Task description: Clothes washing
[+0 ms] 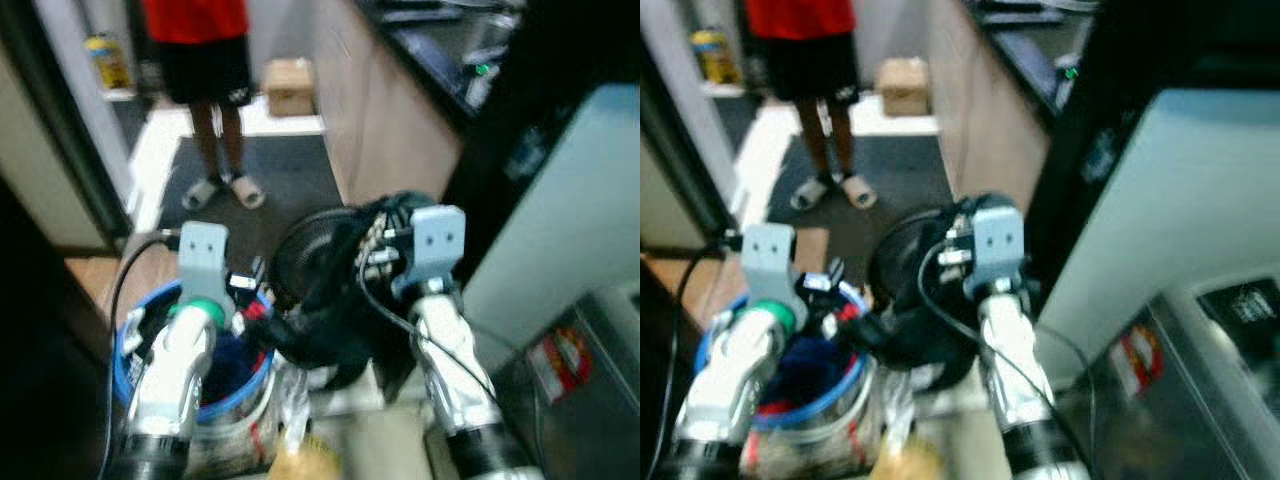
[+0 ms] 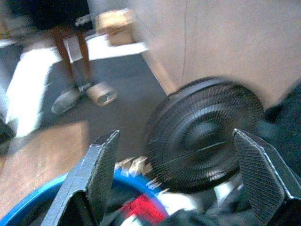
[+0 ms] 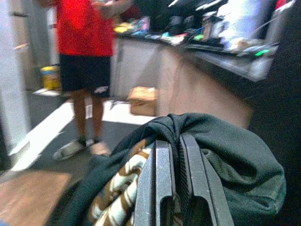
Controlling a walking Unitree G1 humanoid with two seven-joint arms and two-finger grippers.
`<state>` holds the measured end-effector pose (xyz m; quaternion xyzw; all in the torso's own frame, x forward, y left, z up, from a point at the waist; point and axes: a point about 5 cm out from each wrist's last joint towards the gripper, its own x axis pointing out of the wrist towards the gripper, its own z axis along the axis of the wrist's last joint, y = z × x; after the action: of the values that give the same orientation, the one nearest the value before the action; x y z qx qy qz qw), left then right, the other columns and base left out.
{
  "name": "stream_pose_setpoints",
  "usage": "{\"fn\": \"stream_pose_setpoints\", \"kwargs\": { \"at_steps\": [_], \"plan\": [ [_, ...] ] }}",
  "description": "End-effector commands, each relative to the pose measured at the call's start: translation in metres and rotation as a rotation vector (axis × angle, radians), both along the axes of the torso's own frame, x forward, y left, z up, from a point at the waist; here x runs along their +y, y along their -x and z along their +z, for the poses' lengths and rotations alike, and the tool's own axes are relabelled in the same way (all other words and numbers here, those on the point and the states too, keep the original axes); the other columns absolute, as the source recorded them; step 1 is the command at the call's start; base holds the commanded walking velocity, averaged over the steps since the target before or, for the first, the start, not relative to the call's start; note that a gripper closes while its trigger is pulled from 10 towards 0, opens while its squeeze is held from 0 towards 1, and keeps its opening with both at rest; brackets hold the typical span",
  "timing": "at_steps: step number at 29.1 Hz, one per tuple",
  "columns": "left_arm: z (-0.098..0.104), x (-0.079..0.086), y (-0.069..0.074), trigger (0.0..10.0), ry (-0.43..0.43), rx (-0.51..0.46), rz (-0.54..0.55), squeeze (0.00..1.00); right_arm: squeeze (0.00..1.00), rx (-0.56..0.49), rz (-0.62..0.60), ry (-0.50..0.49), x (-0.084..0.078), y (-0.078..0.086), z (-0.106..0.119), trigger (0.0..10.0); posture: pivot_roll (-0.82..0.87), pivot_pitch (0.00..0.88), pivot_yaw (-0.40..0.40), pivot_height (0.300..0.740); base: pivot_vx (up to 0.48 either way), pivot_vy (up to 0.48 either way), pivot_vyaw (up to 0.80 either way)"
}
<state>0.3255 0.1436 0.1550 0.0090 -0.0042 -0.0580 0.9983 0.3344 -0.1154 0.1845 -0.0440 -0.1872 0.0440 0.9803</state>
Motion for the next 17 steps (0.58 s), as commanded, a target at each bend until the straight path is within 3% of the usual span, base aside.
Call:
{"fn": "stream_pose_setpoints", "kwargs": {
  "at_steps": [1,11,17],
  "plan": [
    [-0.004,0.004,0.002,10.0,-0.009,0.016,0.008,0.00,0.00,-0.007,0.007,-0.017,0.003,0.002,0.000,10.0,0.08,0.000,0.034,0.740,0.000,0.000,-0.80],
    [0.000,0.003,0.000,10.0,-0.014,0.010,-0.001,0.00,0.00,-0.011,-0.011,-0.032,0.000,0.002,0.003,10.0,0.08,0.000,0.046,0.740,0.000,0.000,-0.80],
    [0.015,0.004,-0.005,10.0,-0.010,-0.034,-0.010,0.00,0.00,-0.092,-0.015,-0.049,-0.005,0.001,0.028,10.0,0.08,0.000,0.054,0.740,0.000,0.000,-0.80]
  ]
}}
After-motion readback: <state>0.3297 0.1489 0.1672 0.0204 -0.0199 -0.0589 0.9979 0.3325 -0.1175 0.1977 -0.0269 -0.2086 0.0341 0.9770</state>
